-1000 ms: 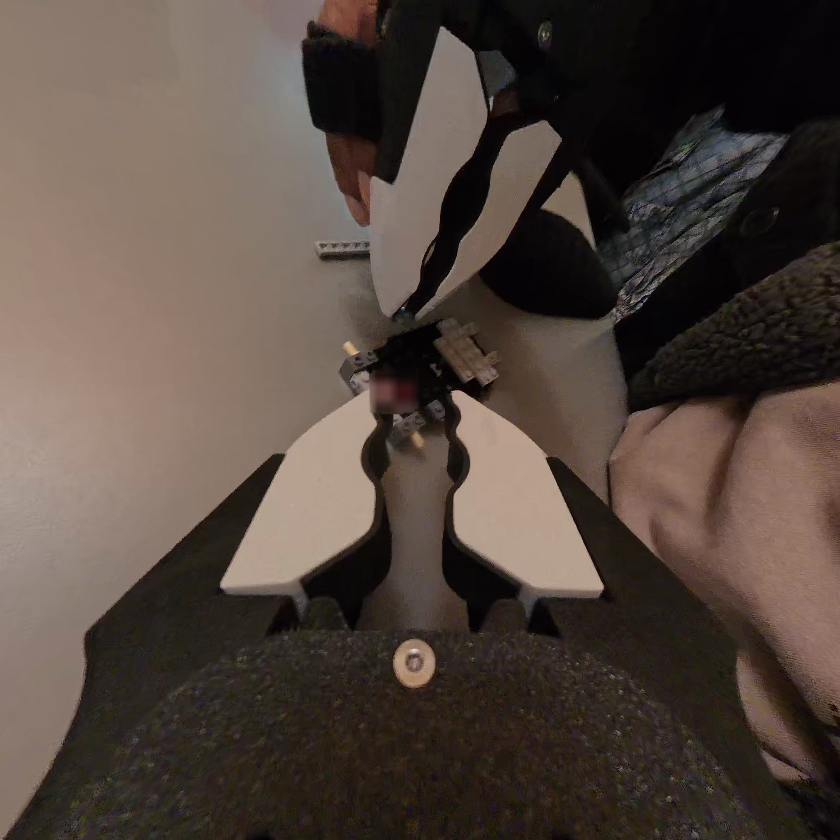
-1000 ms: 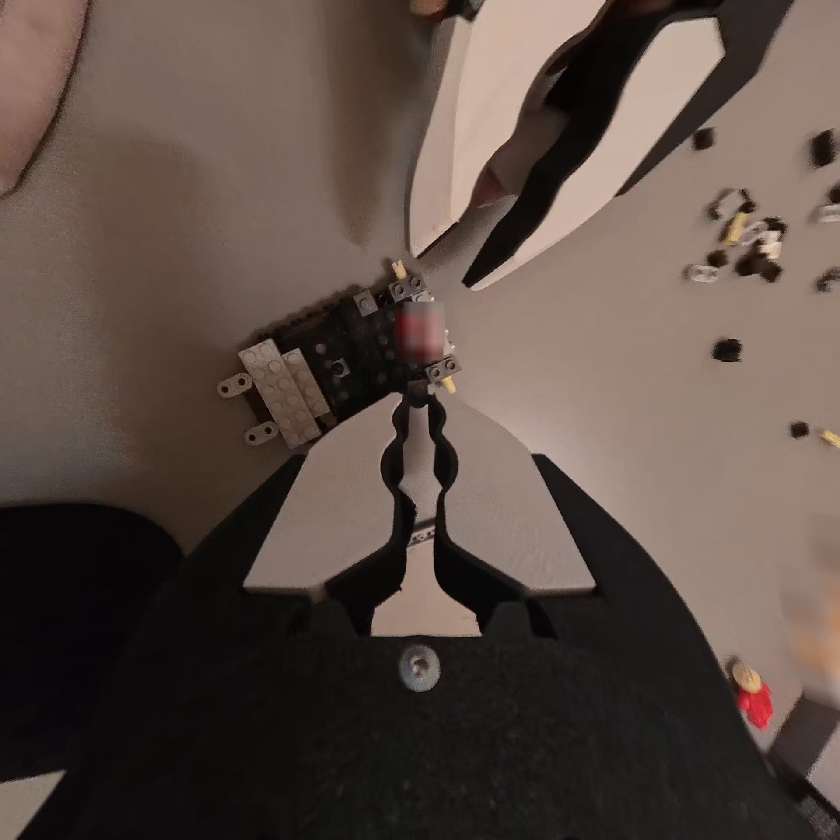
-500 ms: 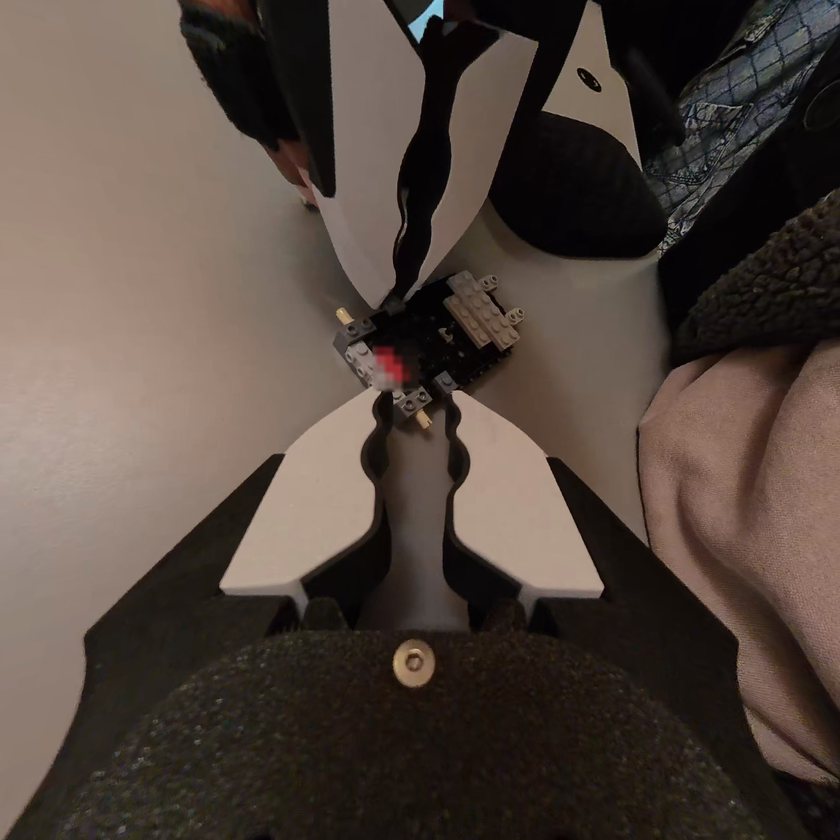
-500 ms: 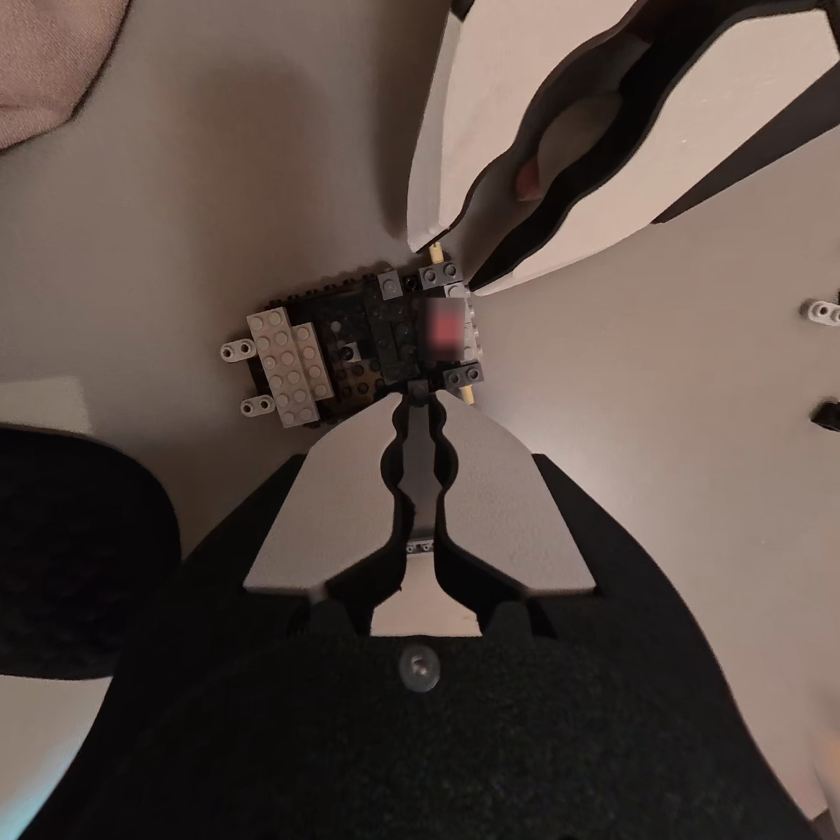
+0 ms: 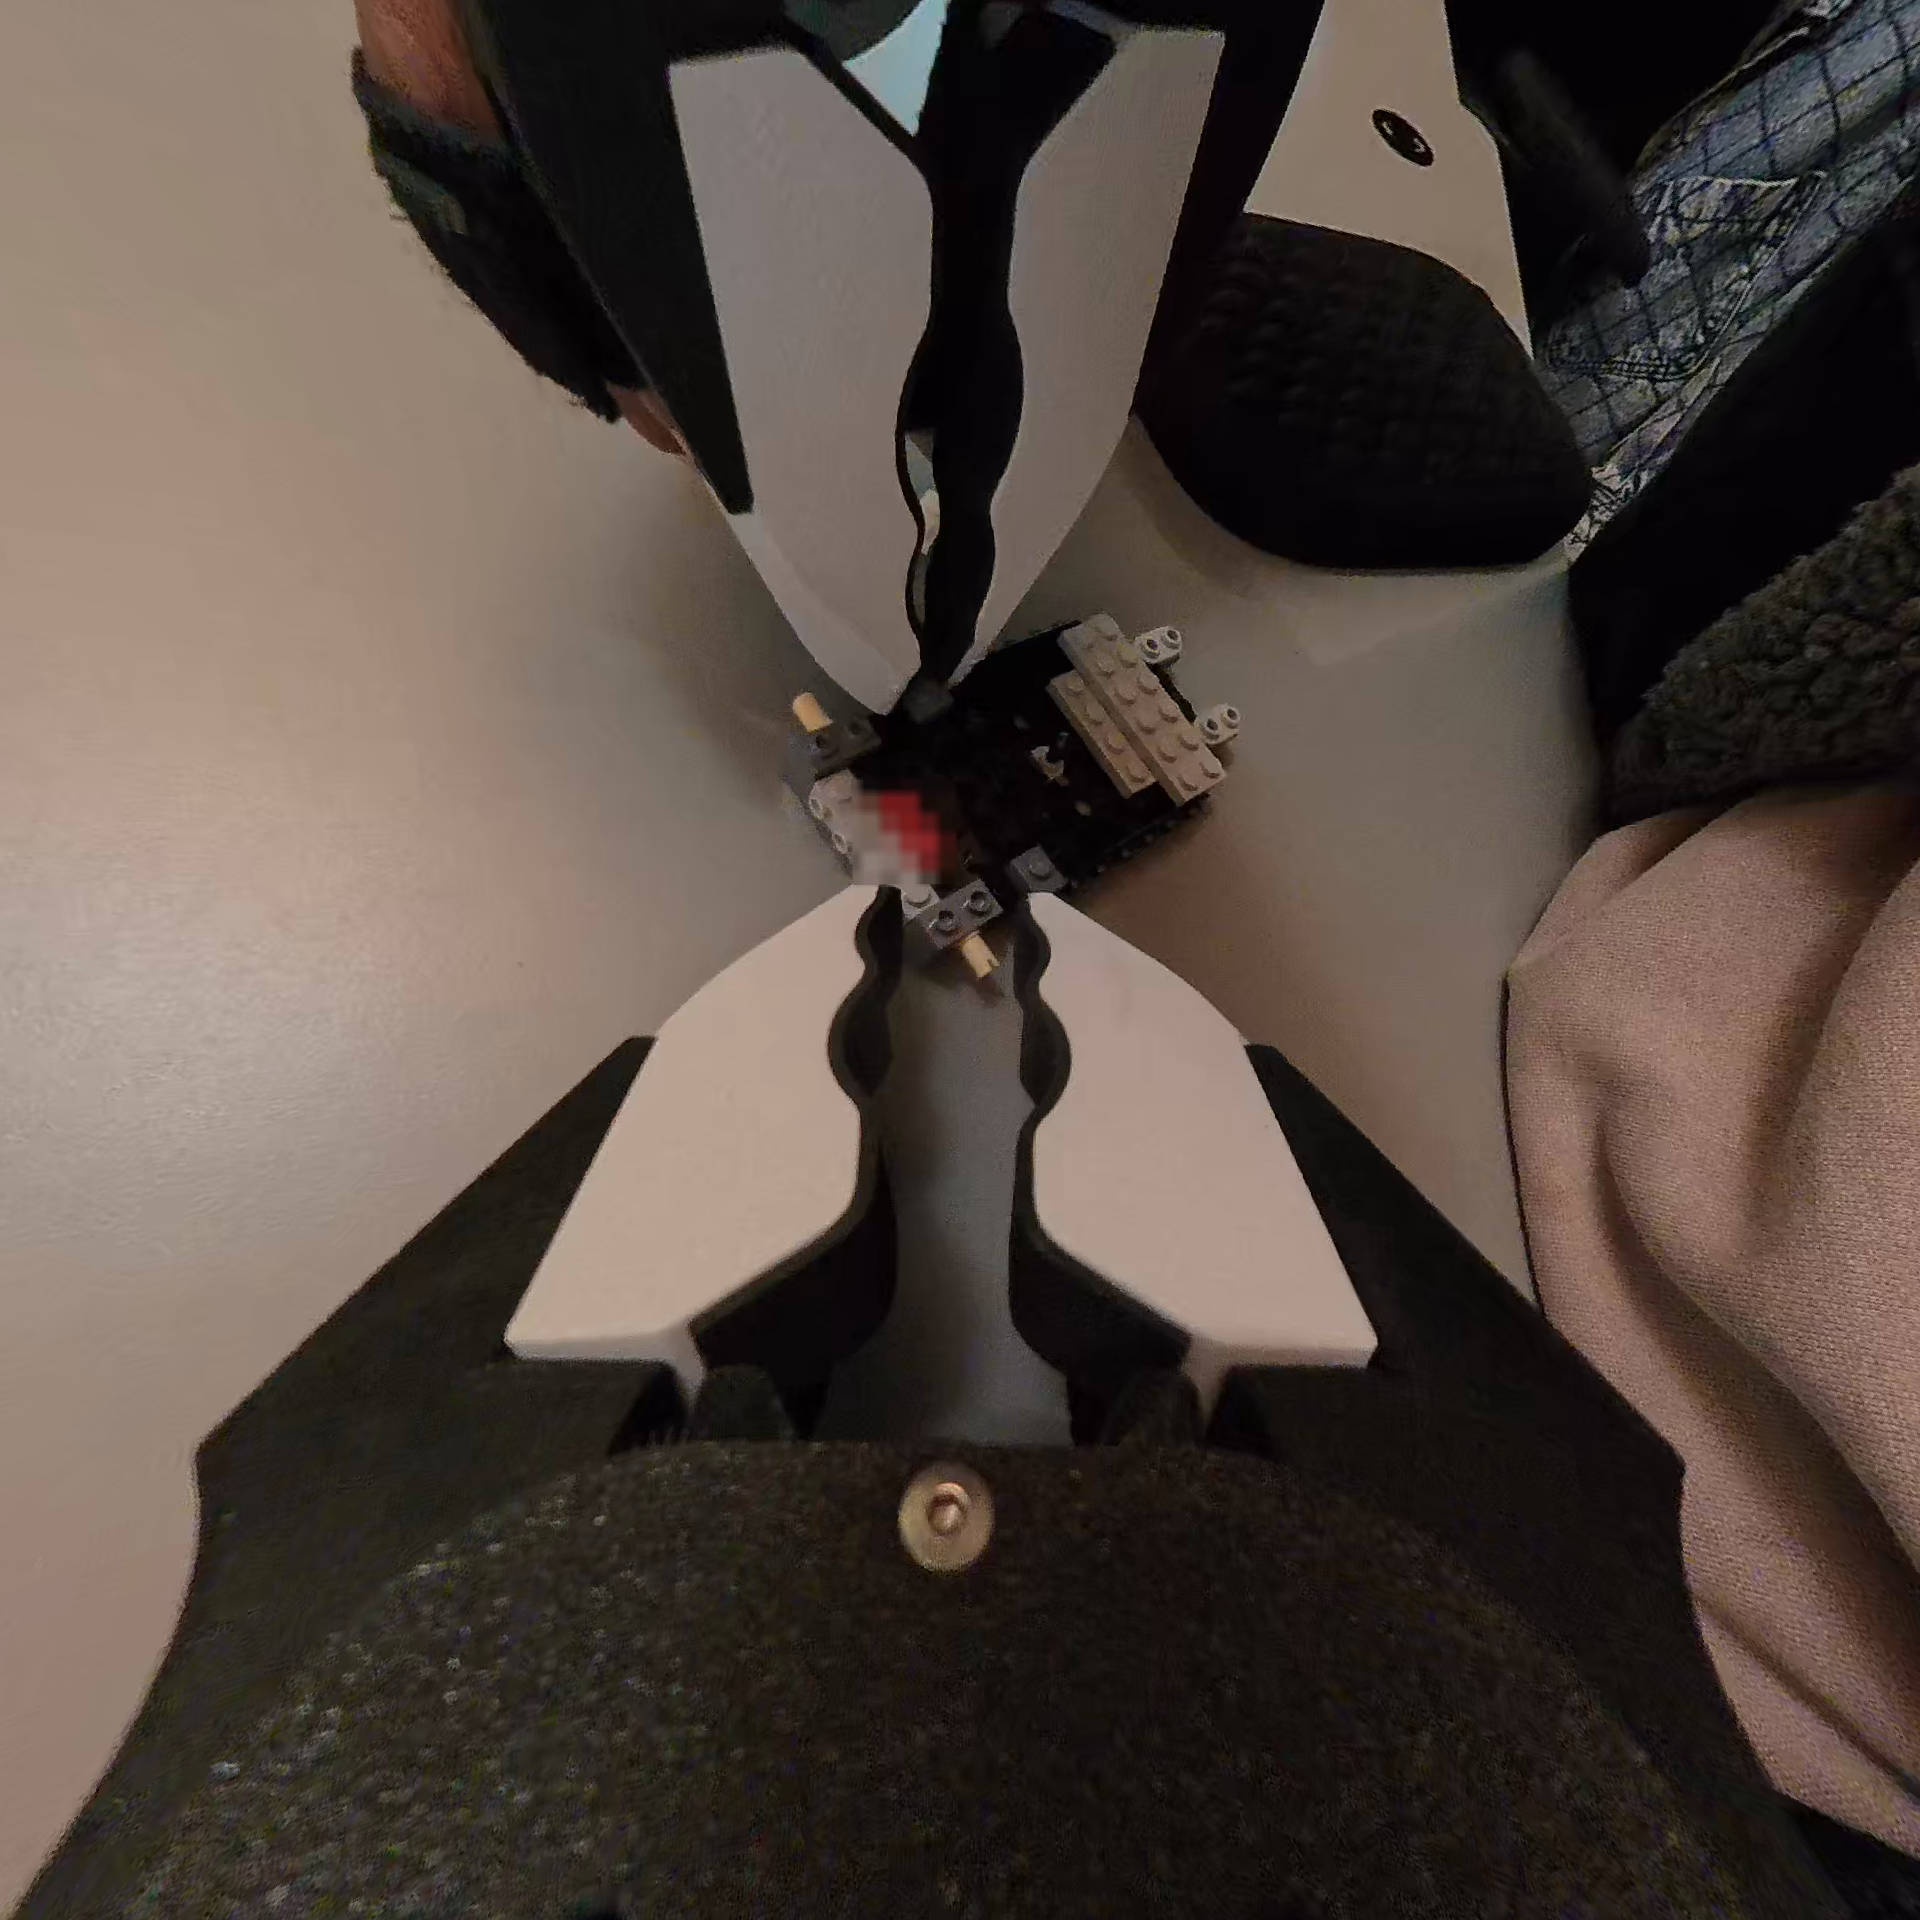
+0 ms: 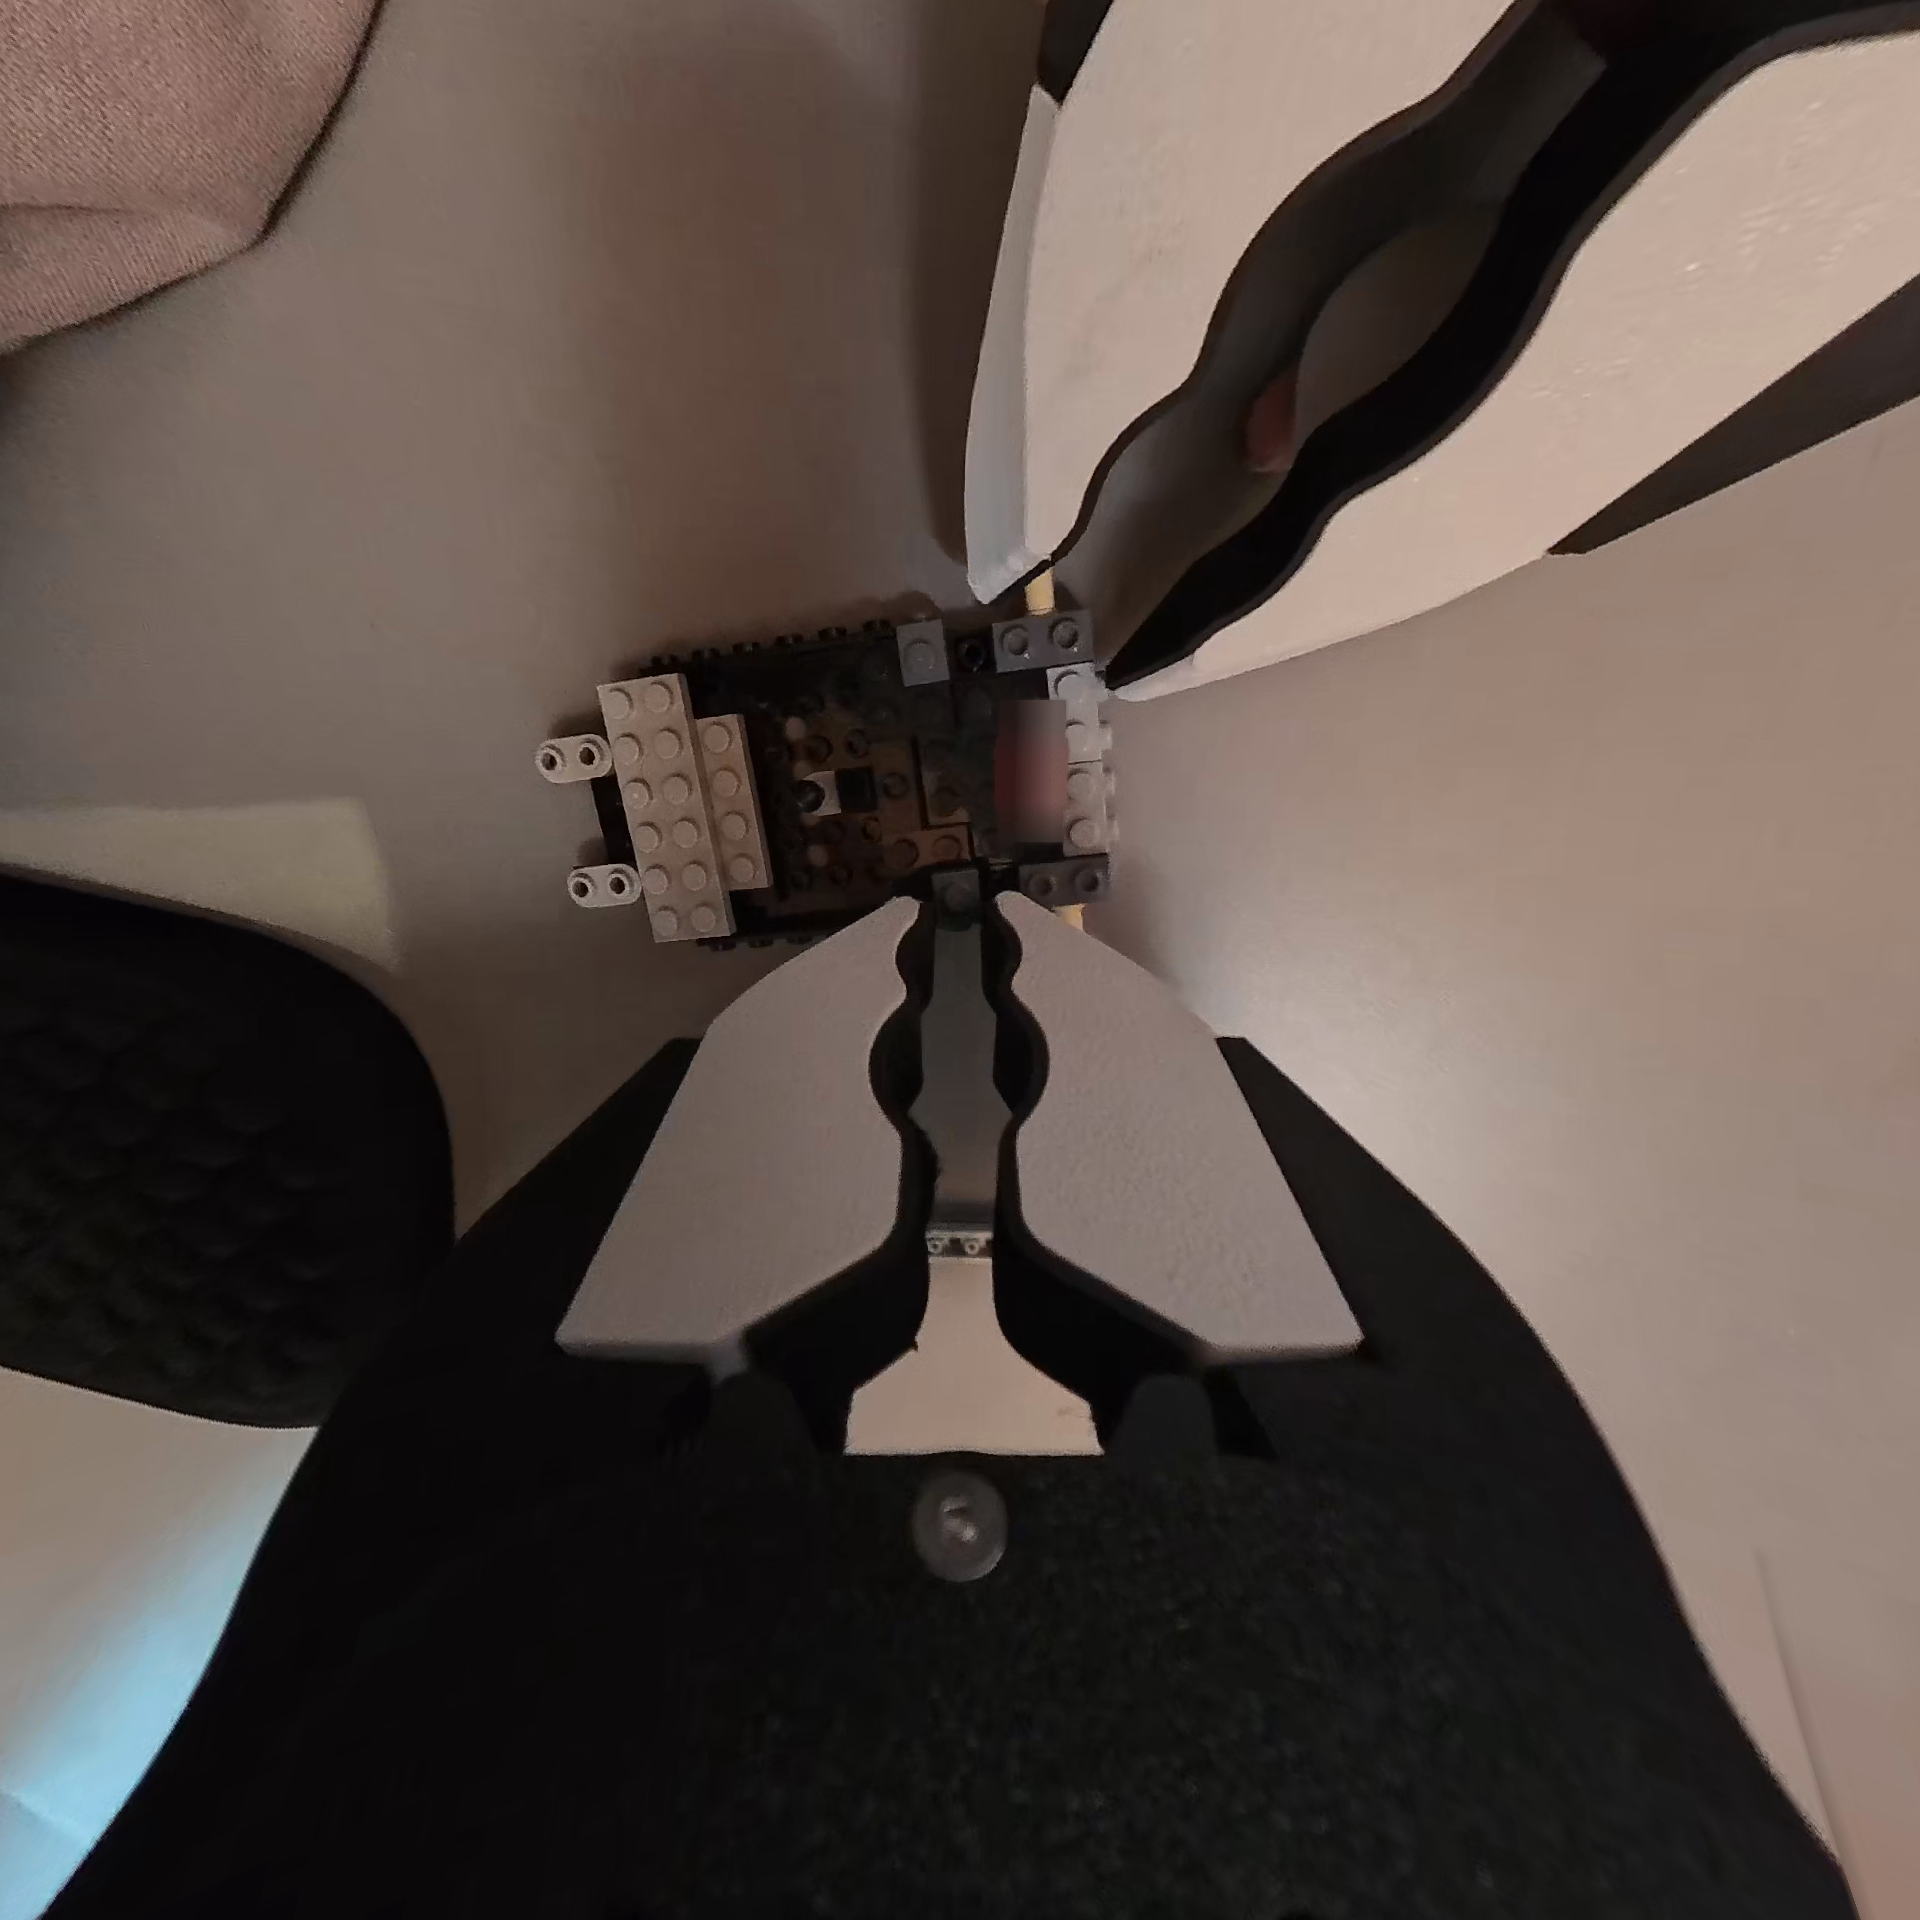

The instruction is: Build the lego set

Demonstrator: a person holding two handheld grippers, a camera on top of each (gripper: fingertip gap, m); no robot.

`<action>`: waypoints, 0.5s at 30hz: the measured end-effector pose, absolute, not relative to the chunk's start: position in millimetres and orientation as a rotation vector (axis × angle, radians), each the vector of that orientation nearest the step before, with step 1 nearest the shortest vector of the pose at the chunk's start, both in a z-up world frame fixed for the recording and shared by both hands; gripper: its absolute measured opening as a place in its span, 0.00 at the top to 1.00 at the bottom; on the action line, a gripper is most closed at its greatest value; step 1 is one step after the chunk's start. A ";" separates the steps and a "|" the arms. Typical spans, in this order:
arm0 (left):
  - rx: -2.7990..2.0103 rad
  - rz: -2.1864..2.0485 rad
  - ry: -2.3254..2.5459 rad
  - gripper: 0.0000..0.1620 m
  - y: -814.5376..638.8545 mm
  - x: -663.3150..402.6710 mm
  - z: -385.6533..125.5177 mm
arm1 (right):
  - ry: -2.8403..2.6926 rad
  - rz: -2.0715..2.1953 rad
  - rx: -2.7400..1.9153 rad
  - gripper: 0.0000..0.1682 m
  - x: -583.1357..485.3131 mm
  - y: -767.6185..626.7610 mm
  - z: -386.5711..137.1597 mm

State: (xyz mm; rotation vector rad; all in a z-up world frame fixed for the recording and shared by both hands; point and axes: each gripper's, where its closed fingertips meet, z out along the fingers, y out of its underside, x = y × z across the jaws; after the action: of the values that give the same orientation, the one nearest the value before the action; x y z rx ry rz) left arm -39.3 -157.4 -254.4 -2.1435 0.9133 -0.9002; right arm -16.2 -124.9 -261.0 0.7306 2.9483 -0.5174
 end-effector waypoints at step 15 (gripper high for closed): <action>-2.147 -0.915 0.900 0.88 -157.8 -38.3 -253.2 | 2.825 -0.569 0.780 0.95 -12.0 -126.8 -259.1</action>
State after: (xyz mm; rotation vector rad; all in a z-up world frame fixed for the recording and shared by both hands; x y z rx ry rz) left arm -38.3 -157.8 -253.2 -2.1466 0.9003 -0.9155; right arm -12.0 -126.8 -259.1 0.7795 2.8246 -0.5693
